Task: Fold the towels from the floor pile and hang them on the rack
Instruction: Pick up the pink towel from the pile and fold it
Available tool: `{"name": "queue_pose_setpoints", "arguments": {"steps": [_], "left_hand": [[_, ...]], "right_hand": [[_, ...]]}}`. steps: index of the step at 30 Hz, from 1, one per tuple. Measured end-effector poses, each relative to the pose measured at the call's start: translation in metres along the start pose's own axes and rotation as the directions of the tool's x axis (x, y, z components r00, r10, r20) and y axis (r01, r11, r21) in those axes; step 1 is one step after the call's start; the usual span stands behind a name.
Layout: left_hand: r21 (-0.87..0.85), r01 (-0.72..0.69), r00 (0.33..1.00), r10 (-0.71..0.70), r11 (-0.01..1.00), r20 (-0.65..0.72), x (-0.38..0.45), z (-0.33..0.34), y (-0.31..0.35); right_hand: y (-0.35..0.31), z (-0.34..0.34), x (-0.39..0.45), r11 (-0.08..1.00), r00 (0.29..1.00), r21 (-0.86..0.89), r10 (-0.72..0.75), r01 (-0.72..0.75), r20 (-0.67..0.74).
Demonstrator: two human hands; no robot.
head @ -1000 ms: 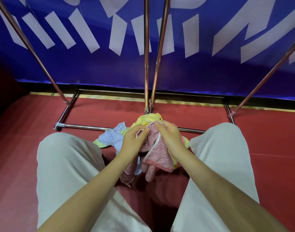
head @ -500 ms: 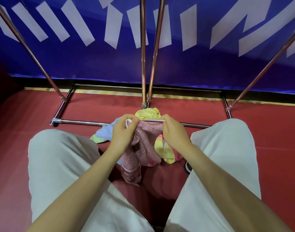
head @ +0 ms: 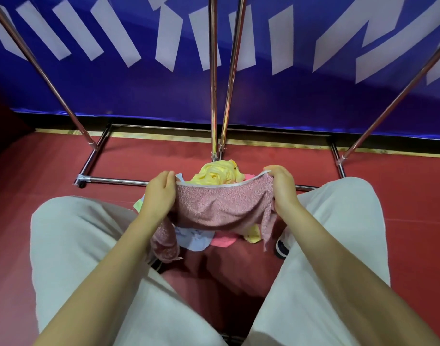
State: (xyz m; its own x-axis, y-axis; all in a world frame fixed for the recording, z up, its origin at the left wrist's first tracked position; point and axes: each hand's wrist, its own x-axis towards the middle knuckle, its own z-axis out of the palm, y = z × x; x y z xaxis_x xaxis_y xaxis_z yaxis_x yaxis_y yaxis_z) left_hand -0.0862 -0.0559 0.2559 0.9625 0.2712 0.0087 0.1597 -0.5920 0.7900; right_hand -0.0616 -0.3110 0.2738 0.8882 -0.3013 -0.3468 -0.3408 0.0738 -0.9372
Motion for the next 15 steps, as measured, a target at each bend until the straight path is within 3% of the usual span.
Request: {"name": "queue_pose_setpoints", "arguments": {"steps": [4, 8, 11, 15], "left_hand": [[-0.214, 0.121, 0.986, -0.091, 0.969, 0.142, -0.004, 0.005, 0.018], [-0.353, 0.054, 0.974, 0.030, 0.934, 0.227, -0.013, 0.008, 0.033], [-0.397, -0.009, 0.976, 0.095, 0.918, 0.198, -0.013, 0.008, 0.041], [-0.461, -0.050, 0.985, 0.121, 0.886, 0.125, -0.010, 0.008, 0.043]], "right_hand": [[0.002, 0.011, -0.024, 0.937, 0.955, -0.252, -0.183, 0.241, 0.236], [0.016, 0.038, -0.038, 0.876, 0.832, -0.367, -0.066, 0.313, 0.551], [0.023, 0.054, -0.040, 0.902, 0.787, -0.320, -0.033, 0.289, 0.616], [0.022, 0.062, -0.041, 0.940, 0.813, -0.210, -0.104, 0.269, 0.573]]}}
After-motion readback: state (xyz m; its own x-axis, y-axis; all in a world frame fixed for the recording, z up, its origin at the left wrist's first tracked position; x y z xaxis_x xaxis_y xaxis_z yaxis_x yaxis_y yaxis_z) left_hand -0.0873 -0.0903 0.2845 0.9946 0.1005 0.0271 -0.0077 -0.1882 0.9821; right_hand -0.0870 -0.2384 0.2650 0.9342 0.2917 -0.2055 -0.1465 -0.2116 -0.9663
